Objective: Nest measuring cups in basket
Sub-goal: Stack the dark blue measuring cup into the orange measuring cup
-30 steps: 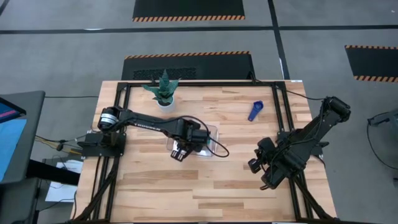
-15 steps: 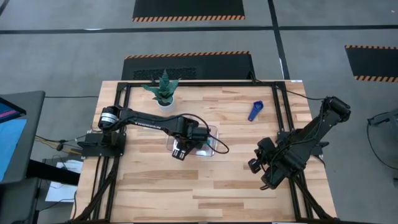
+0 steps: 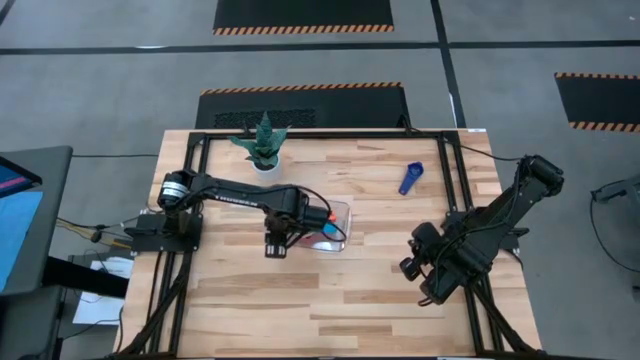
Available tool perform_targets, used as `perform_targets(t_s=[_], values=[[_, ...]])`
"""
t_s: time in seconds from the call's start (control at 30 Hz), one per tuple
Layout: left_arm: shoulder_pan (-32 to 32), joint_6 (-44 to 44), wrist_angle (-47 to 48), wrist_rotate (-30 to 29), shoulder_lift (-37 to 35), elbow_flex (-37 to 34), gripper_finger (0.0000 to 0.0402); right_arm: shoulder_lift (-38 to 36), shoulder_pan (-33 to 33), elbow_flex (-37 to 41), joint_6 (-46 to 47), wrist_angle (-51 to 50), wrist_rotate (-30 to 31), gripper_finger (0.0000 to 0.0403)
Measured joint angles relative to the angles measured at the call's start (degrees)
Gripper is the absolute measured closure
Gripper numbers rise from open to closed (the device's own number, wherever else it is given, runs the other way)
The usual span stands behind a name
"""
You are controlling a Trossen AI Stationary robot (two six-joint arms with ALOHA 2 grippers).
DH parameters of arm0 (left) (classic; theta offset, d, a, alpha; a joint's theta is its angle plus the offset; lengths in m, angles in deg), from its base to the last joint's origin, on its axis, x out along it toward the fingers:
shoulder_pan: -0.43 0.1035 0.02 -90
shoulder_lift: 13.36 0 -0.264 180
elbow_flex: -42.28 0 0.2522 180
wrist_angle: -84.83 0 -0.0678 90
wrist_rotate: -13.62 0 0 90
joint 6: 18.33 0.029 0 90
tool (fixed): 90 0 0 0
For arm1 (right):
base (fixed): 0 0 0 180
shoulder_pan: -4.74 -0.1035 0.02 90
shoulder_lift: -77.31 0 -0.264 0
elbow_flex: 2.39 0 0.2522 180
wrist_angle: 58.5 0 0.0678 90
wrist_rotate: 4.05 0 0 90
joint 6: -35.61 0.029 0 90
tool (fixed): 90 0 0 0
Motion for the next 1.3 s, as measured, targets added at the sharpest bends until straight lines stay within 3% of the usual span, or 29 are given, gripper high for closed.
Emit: perform_targets(t_s=[0.1, 0.27, 0.4, 0.53, 0.67, 0.77, 1.0, 1.17, 1.3], values=[[-0.7, -2.8, 3.1, 2.7, -0.4, 0.1, 0.0258, 0.0, 0.2, 0.0, -2.8, 0.2, 3.4, 0.0365], [-3.8, -3.3, 2.9, 6.1, -3.1, 0.1, 0.0258, 0.0, 3.5, 0.0, -8.1, 1.3, 14.2, 0.0365], [-6.8, -7.0, 2.9, 4.4, -6.1, 0.1, 0.0258, -0.1, 10.0, 0.0, -19.0, 5.6, 16.7, 0.0365], [-10.2, -13.7, 2.2, -1.6, -9.9, -0.8, 0.0258, -0.1, 18.5, 0.0, -37.8, 15.5, 12.9, 0.0365], [-13.8, -19.9, 0.0, -10.1, -15.3, -4.7, 0.0258, 0.0, 27.9, -1.0, -56.1, 26.6, 3.3, 0.0365], [-15.6, -23.9, -3.0, -15.6, -20.1, -9.1, 0.0258, 0.0, 35.3, -3.0, -65.0, 30.8, -2.2, 0.0365], [-15.3, -23.3, -14.7, -20.3, -29.3, -20.4, 0.0258, -0.1, 50.5, -9.3, -73.5, 30.5, -7.5, 0.0365], [-13.9, -19.2, -19.5, -22.7, -31.5, -25.0, 0.0258, -0.1, 56.5, -10.9, -76.1, 28.2, -9.4, 0.0365], [-13.1, -13.4, -19.4, -21.6, -31.6, -25.4, 0.0258, -0.1, 61.9, -11.1, -72.5, 20.3, -19.8, 0.0365]])
